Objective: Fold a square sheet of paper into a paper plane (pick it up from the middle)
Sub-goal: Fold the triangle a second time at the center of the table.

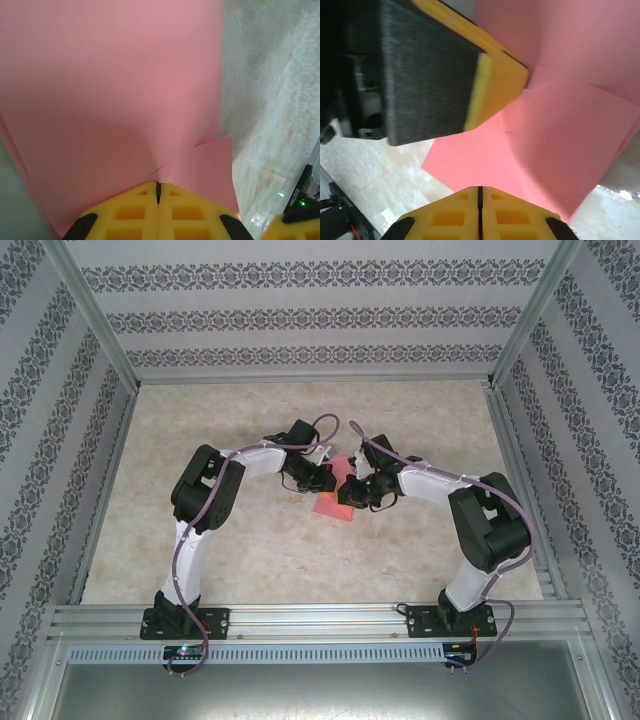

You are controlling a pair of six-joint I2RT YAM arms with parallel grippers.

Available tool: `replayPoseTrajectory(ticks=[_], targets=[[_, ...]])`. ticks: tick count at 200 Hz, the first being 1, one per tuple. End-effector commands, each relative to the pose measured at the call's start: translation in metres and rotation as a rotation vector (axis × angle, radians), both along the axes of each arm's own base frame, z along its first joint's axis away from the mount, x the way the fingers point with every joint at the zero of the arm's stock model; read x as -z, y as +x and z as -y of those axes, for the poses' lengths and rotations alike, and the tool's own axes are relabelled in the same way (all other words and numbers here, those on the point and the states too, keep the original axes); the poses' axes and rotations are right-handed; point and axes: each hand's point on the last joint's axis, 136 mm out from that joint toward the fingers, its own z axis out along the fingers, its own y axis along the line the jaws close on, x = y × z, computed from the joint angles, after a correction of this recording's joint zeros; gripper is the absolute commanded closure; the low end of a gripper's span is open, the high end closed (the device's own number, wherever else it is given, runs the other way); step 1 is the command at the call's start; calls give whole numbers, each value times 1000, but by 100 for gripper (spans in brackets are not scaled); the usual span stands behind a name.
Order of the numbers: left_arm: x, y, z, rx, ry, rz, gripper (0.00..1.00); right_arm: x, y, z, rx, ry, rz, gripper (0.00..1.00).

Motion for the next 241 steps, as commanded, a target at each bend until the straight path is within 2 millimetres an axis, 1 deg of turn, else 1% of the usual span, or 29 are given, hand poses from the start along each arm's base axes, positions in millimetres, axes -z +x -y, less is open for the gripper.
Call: replayPoseTrajectory(ticks=[1, 42, 85, 143, 195, 241], targets=[[63, -19, -31, -9, 176, -88, 95, 17, -5, 5, -6, -53, -33, 92], [64, -20, -31, -9, 179, -94, 95, 25, -2, 4, -19, -67, -38, 92], [64, -20, -32, -6, 187, -93, 95, 33, -1, 11, -20, -110, -38, 93], [69, -20, -32, -3, 192, -100, 95, 35, -4, 13, -23, -111, -44, 93], [72, -20, -34, 3, 200, -101, 95, 33, -14, 12, -18, -86, -57, 93], [74, -21, -34, 4, 201, -106, 95, 36, -30, 15, -8, -77, -81, 93]])
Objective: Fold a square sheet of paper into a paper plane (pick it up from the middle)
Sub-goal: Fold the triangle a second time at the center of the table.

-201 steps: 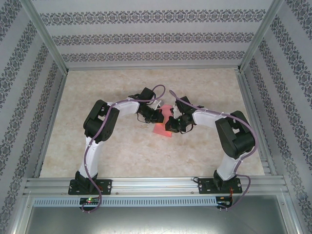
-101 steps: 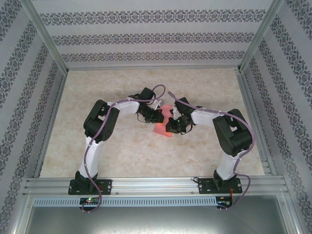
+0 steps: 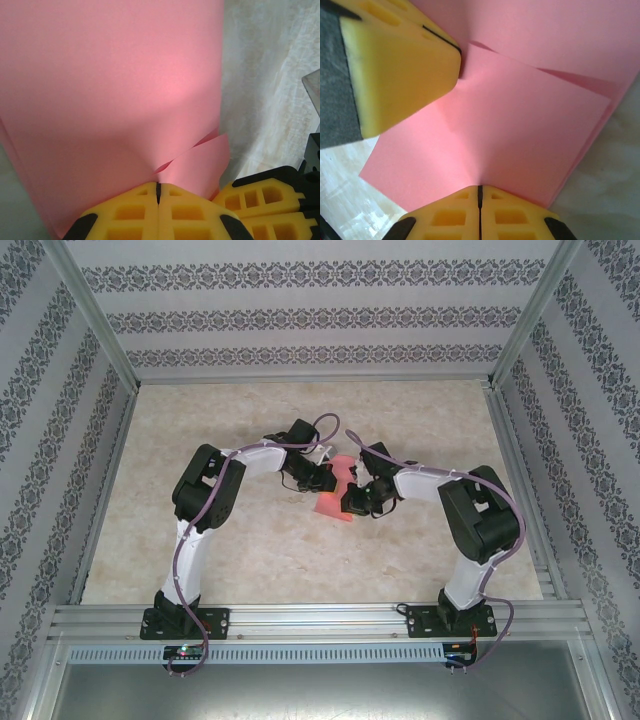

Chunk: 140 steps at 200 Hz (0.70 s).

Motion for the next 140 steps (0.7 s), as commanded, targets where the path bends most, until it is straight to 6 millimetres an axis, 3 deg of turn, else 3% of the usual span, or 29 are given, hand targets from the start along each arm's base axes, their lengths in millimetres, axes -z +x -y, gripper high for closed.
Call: replayPoseTrajectory(ticks=[1, 140], targets=[[73, -21, -35, -14, 216, -98, 95, 5, -22, 5, 2, -12, -55, 93], [77, -22, -35, -6, 223, -105, 95, 10, -51, 8, 44, 19, -87, 93]])
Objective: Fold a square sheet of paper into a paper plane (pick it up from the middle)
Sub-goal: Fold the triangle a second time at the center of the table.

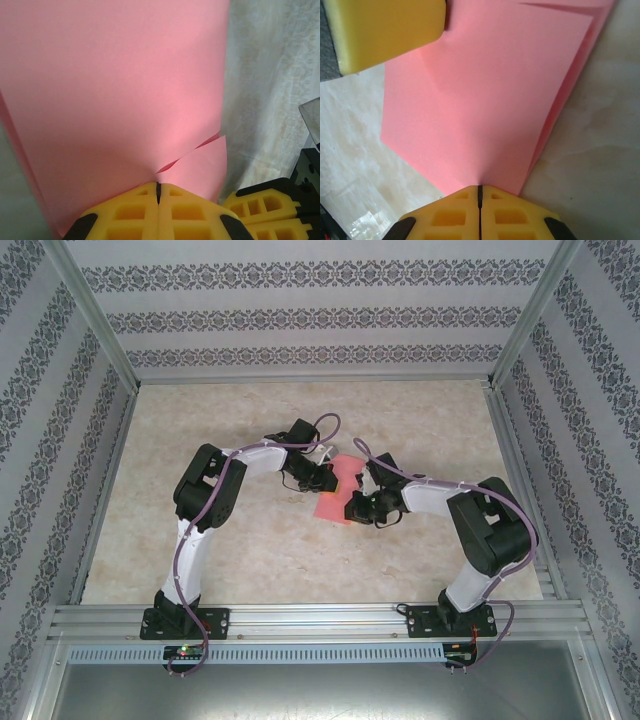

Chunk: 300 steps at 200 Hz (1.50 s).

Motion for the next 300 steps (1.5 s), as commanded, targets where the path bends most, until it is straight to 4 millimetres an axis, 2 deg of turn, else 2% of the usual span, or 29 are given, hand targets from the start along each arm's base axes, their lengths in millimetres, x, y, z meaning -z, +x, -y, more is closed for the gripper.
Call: replayPoseTrajectory(ticks=[1, 97, 121, 159, 190, 243, 300], targets=[[77, -23, -38, -17, 240, -100, 95, 10, -30, 3, -6, -16, -95, 93], [78, -23, -38, -11, 240, -102, 95, 12, -43, 3, 22, 7, -114, 93], [77, -23, -37, -8, 237, -102, 95, 3, -44, 0, 28, 38, -103, 93], [74, -23, -37, -6, 232, -103, 95, -37, -15, -11, 63, 158, -11, 93], [72, -24, -36, -3, 226, -106, 95, -50, 13, -16, 102, 214, 35, 93], [68, -24, -35, 0, 224, -101, 95, -27, 35, -24, 89, 193, 10, 93], [65, -19, -34, 1, 224, -92, 95, 4, 21, -9, 82, 115, -45, 93]])
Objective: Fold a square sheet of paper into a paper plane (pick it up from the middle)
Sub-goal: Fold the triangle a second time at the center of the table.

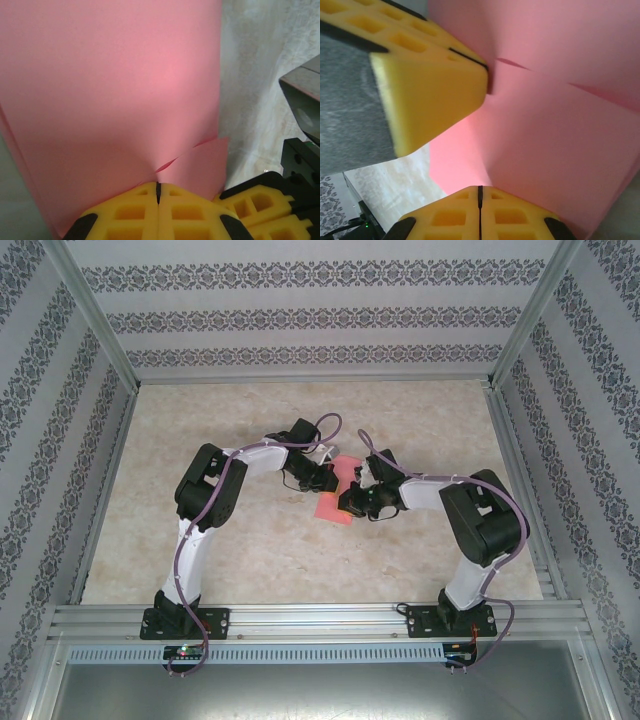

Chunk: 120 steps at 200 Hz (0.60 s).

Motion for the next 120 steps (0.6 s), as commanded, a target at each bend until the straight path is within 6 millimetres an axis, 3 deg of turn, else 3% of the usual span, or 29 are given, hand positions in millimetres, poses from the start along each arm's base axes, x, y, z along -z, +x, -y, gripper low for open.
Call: replayPoseTrajectory(ticks=[1, 46, 120], targets=[[66, -19, -34, -16, 223, -91, 95, 10, -7, 7, -19, -33, -8, 93], [63, -14, -33, -19, 223, -84, 95, 27, -34, 19, -23, -68, -61, 93], [54, -7, -29, -26, 199, -72, 95, 29, -68, 33, -1, -83, -81, 93]])
